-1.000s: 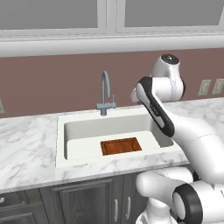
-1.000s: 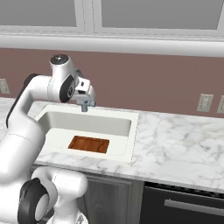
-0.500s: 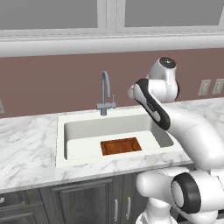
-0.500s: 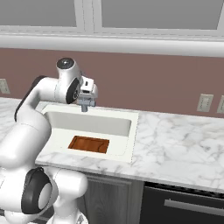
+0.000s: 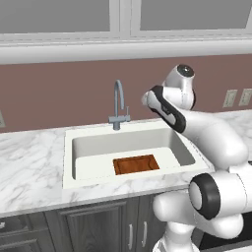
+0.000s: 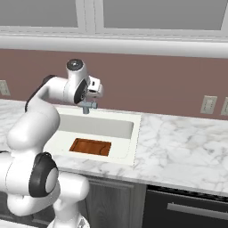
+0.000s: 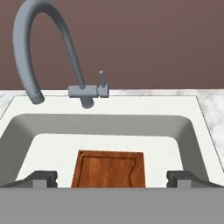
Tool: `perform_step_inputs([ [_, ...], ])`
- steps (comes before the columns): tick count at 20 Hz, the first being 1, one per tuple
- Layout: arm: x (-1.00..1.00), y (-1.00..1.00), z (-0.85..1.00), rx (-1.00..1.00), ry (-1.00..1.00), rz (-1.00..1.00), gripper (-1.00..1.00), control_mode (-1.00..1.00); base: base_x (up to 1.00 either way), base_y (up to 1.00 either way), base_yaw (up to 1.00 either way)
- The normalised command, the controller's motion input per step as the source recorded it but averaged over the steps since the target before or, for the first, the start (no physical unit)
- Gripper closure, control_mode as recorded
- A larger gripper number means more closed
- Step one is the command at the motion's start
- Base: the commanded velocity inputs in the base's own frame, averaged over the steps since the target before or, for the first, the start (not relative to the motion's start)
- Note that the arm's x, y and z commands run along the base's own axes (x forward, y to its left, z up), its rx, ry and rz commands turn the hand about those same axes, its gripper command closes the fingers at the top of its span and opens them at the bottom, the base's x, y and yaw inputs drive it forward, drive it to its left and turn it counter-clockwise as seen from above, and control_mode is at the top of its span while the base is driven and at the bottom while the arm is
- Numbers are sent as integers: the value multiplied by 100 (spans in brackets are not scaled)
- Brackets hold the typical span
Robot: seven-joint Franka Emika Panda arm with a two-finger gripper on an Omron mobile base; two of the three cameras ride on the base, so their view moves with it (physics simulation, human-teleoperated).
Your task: Turn on the sink faucet with hot water and rinse the cutting board for ten seconds, then turn off the faucet. Push the cutting board to reach the water if necessary.
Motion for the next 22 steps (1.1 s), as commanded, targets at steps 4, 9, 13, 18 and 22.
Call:
perform_step_inputs([
  [4,26,0,-25,1,-9,0,-100,-100,0,0,0],
  [9,1,0,-35,0,-18,0,-100,-100,0,0,0],
  [13,0,0,-29,4,-24,0,-100,-100,0,0,0],
  [18,0,0,-36,6,-23,0,-100,-100,0,0,0],
  [22,3,0,-33,8,-17,0,-100,-100,0,0,0],
])
